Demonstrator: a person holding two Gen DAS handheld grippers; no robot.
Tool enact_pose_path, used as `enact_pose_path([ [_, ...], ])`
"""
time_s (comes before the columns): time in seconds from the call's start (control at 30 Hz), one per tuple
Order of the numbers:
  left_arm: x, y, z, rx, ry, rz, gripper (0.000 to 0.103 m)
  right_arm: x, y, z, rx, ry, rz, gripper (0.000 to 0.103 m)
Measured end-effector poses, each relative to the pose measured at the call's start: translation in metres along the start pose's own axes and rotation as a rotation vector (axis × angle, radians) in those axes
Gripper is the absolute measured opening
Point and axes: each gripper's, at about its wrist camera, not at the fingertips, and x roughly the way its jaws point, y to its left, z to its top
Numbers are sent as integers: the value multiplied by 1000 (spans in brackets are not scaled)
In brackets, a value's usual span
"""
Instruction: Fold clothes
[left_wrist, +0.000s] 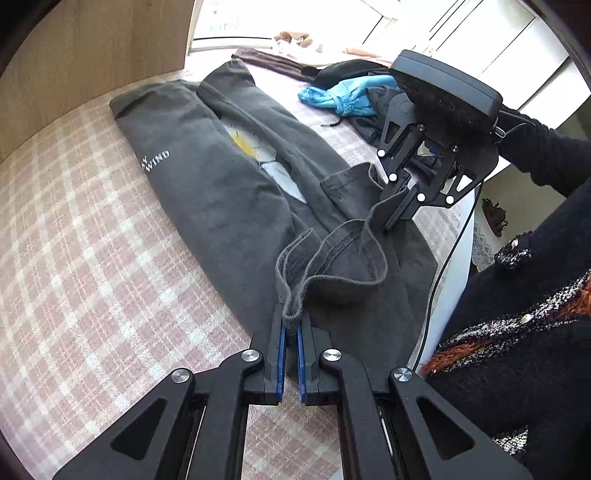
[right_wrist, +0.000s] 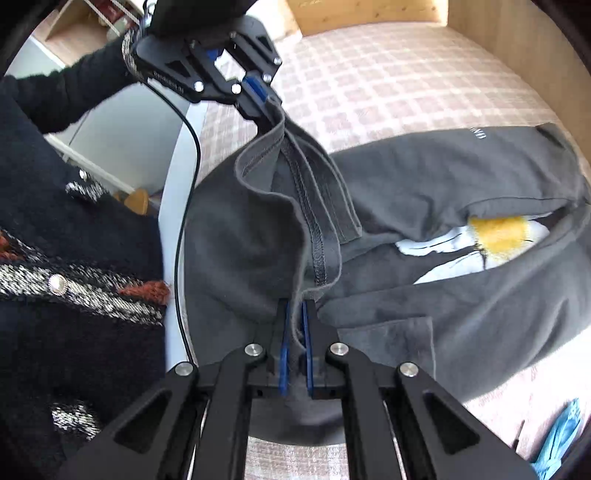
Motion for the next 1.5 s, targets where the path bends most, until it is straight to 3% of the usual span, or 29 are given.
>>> enact_pose_path([
  [0.07,5,14,8,-12,-18,-10,4,-6,-14,-4,60,-30,-37,7],
  [0.17,29,44,15,-75,38,18,11,34,-38,-2,172,119,-127,13],
  [0.2,36,53,16,-99,63,42,12,36,-37,-2,181,127,-131,13],
  [0.23,43,62,17,-124,87,67,12,38,-37,-1,190,134,-135,13],
  [0.3,47,74,19,-155,107,103,12,18,-32,2,197,65,-143,15],
  [0.37,32,66,22,-124,86,121,13,-15,-30,-3,247,-41,-148,24],
  [0.43,22,51,27,-74,83,122,14,-47,-29,-18,322,-161,-149,46],
  [0.5,18,30,37,-4,76,79,17,-69,-30,-37,390,-246,-168,55],
  [0.6,36,2,66,89,88,-6,21,-62,-41,-69,507,-201,-237,55],
  [0.7,68,-22,98,207,133,-38,21,-52,-40,-98,582,-195,-215,55],
  [0.83,112,-46,135,364,212,-65,21,-37,-34,-104,571,-184,-222,55],
  [0.97,151,-57,155,482,342,-104,21,-38,-43,-107,616,-214,-198,55],
  [1.2,181,-77,156,649,494,-121,21,-48,-47,-99,597,-266,-215,55],
  [1.27,181,-81,153,677,514,-147,21,-54,-44,-91,548,-293,-204,55],
  [1.5,182,-73,151,649,531,-184,14,-41,-55,-51,287,-189,-176,55],
])
